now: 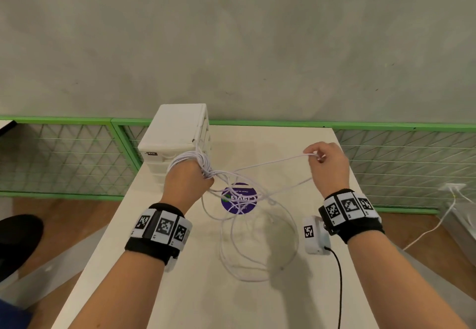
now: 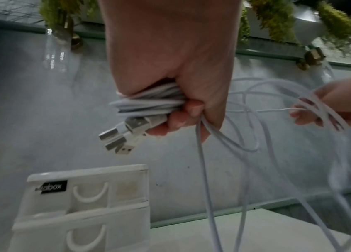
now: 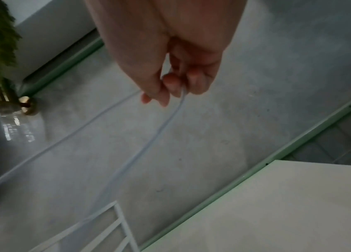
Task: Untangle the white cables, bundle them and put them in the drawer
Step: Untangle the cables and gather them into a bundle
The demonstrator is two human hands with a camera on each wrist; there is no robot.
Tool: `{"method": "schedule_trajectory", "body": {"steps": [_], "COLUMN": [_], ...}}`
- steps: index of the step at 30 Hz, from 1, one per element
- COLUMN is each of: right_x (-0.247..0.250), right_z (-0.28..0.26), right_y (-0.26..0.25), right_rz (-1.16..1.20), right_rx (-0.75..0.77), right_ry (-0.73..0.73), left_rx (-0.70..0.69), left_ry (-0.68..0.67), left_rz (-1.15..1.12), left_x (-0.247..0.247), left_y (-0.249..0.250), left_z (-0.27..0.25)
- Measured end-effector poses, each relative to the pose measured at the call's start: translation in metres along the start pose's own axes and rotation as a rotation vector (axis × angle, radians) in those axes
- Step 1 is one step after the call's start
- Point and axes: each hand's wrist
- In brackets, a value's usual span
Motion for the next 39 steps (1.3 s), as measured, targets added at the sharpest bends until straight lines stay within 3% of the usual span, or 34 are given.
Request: {"method": "schedule_trajectory", "body": {"steps": [3,6,9,14,16,20,24,26,29,32,36,39], "right_x": [0.013,0.013,0.008,0.012,0.010,-0.013,-0.037,-0.049,-0.065,-0.071,-0.060,-0.045], "right_z": [0.003,0.000,-0.005,-0.001,-0.002,-0.007,-0.023,-0.028,-0.033,-0.036,-0.034,-0.026], "right_y": [0.017,0.024,0.025,0.041,0.046,0.050,0.029,0.019,0.016,0.024,0.040,0.038], "right_rz": [0.200,0.465,0.513,0.093,0.021,-0.050,0.114,0.143,0.060,0.052,-0.184,-0.251], "right_rx": [-0.221,-0.441,-0.528,-0.376,-0.364,-0.277,-0.002,0.088,0.014,-0.108,-0.231,-0.225], "right_ry": [0.097,-0.096,-0.216,-0.079,-0.111,-0.218,-0.184,-0.347,-0.712,-0.888,-0.944,-0.732], "left_rx": [0.061,0.142,0.172,0.219,0.229,0.211,0.146,0.131,0.135,0.151,0.197,0.217], "left_ry": [0.019,0.014,0.000,0.025,0.000,-0.078,-0.103,-0.123,-0.138,-0.125,-0.070,-0.092], "left_rz": [-0.076,-0.186,-0.228,-0.118,-0.081,-0.292,-0.479,-0.534,-0.610,-0.656,-0.772,-0.787], "left_x": [0.002,-0.002,-0.010,-0.016,-0.018,-0.020,-0.017,-0.016,-0.013,-0.009,-0.003,-0.001], "left_y": [-0.012,-0.017,-0.020,-0.034,-0.034,-0.022,0.001,0.010,0.019,0.023,0.020,0.020], "left_z": [0.000,0.000,0.001,0.001,0.000,-0.001,-0.001,0.001,0.002,0.002,0.001,0.000]}}
Point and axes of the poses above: each hand's wrist, its own z-axis towards the middle knuckle, its own x-axis out of the back of the hand, y = z × x, and after that the axes turned 14 degrees about -y, right-handed
